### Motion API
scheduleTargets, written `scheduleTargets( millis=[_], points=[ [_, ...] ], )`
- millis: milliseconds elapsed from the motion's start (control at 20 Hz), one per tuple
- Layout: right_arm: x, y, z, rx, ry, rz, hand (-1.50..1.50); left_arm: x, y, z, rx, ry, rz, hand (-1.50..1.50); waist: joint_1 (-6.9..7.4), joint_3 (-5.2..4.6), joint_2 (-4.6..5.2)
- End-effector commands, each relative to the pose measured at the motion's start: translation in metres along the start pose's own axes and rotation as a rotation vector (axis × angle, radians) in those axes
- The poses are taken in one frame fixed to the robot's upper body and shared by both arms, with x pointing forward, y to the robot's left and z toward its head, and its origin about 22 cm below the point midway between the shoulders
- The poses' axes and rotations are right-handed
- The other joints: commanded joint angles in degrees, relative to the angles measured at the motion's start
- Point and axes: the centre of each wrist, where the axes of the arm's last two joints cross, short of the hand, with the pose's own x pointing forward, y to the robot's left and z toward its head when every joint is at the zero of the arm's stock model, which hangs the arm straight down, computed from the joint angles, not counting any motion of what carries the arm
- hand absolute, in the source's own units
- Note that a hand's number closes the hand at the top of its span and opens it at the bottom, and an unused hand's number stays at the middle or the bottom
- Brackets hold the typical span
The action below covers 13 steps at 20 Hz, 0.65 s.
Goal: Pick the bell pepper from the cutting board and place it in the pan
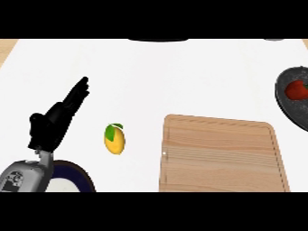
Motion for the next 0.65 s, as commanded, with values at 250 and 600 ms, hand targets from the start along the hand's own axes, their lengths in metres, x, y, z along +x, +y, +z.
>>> scheduleTargets(
  millis=[250, 600],
  points=[
    [-0.018, -0.015, 0.045, 0.07, -0.117, -0.131, -1.5, -0.004, -0.002, 0.005, 0.011, 0.023, 0.001, 0.0, -0.57, 0.02, -0.5],
    [-0.031, -0.016, 0.076, 0.034, -0.117, -0.103, -1.5, -0.007, 0.009, 0.009, 0.015, 0.004, -0.009, 0.0, -0.94, 0.06, -0.52]
  ],
)
